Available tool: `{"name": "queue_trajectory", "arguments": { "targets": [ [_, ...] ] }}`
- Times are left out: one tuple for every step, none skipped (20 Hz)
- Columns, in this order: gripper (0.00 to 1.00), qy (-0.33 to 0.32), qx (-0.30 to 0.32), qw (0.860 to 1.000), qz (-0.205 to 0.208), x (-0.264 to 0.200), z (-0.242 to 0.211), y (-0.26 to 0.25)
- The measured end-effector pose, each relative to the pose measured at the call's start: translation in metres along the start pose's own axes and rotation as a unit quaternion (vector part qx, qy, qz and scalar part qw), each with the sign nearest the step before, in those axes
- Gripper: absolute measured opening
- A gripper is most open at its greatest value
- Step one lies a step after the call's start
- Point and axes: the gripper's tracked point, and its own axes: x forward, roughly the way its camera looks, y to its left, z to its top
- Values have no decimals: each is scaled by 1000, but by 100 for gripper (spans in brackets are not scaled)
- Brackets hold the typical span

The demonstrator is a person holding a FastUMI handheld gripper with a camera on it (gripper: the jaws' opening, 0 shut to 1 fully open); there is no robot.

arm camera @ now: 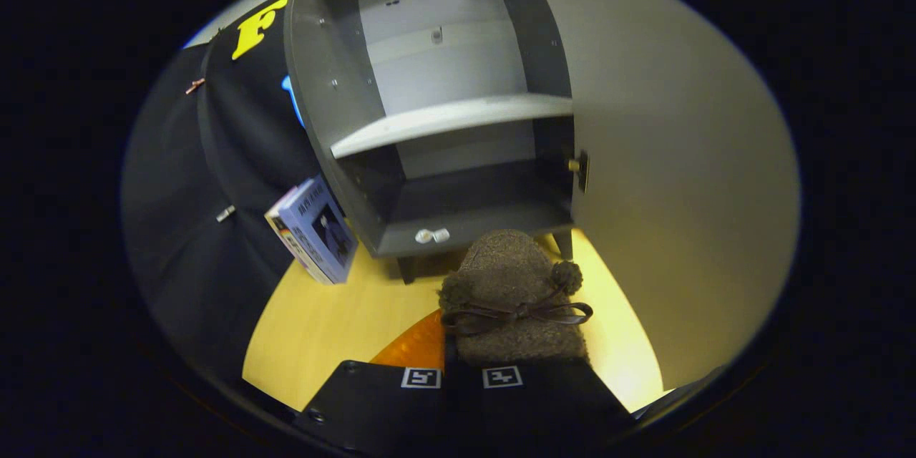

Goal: Open the shoe cabinet door, grab the shoes and put them into the shoe cabinet, then close the shoe cabinet door.

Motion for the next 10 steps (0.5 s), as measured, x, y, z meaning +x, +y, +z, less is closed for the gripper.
{"name": "queue_trajectory", "arguments": {
  "targets": [
    [7, -8, 0, 1000, 3, -7, 17, 7],
    [6, -17, 2, 1000, 8, -12, 38, 13],
    [7, -25, 3, 1000, 13, -17, 57, 19],
    [6, -33, 5, 999, 17, -17, 78, 25],
    [6, -40, 8, 999, 22, -20, 97, 31],
    [6, -43, 10, 999, 28, -20, 116, 38],
    [6, -51, 11, 998, 34, -17, 135, 46],
    [6, -54, 6, 998, 38, -13, 153, 52],
    [6, -56, 3, 998, 38, -5, 167, 56],
    [6, -60, 2, 998, 36, 1, 184, 59]
  ]
}}
